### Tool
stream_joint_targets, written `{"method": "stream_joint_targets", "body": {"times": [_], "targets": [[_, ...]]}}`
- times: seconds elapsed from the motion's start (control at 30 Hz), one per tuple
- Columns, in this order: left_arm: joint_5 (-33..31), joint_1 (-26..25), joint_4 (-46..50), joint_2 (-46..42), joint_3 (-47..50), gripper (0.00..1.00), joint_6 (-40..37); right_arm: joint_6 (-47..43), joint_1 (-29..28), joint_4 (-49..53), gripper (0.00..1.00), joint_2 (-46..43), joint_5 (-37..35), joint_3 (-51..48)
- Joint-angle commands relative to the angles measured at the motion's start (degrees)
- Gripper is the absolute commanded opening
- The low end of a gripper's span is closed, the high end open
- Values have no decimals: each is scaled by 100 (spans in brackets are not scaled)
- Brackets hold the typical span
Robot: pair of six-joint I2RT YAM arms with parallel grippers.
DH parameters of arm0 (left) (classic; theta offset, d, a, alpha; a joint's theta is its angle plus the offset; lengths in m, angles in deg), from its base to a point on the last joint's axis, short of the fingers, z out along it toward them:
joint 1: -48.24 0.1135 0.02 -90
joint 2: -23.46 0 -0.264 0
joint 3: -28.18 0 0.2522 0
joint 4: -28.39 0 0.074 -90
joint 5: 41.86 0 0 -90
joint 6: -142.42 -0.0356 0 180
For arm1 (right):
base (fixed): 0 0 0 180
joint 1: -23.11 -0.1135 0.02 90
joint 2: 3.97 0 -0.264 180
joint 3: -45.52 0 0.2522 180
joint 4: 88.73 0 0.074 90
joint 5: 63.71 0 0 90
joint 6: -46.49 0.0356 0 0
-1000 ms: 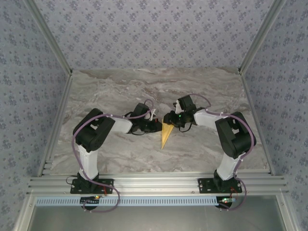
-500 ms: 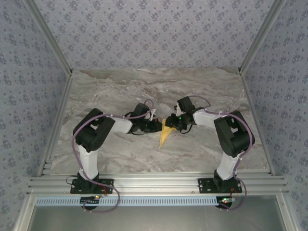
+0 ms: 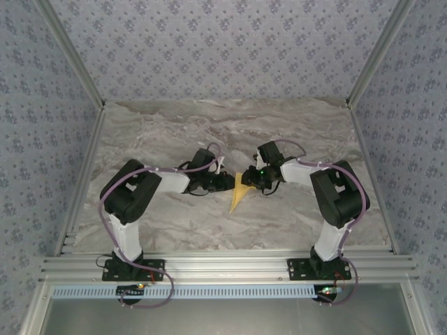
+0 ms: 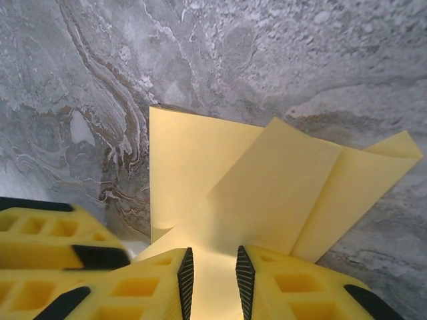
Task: Fold a paper plane with a square sheet of paper (fold left side to right side)
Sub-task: Fold the wing for the fifth time at the center of the table.
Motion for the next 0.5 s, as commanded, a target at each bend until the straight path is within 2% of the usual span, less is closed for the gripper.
{"method": "stream_joint_targets", "body": {"times": [0.0, 0.27, 0.47], "targets": [[-219, 86, 311, -627, 237, 21, -152, -37, 22, 341, 27, 211, -333, -241], [409, -105, 109, -1520, 763, 20, 215, -64, 13, 324, 26, 188, -325, -236], [734, -543, -170, -1473, 628, 20, 609, -75, 13, 311, 26, 194, -335, -245]]}}
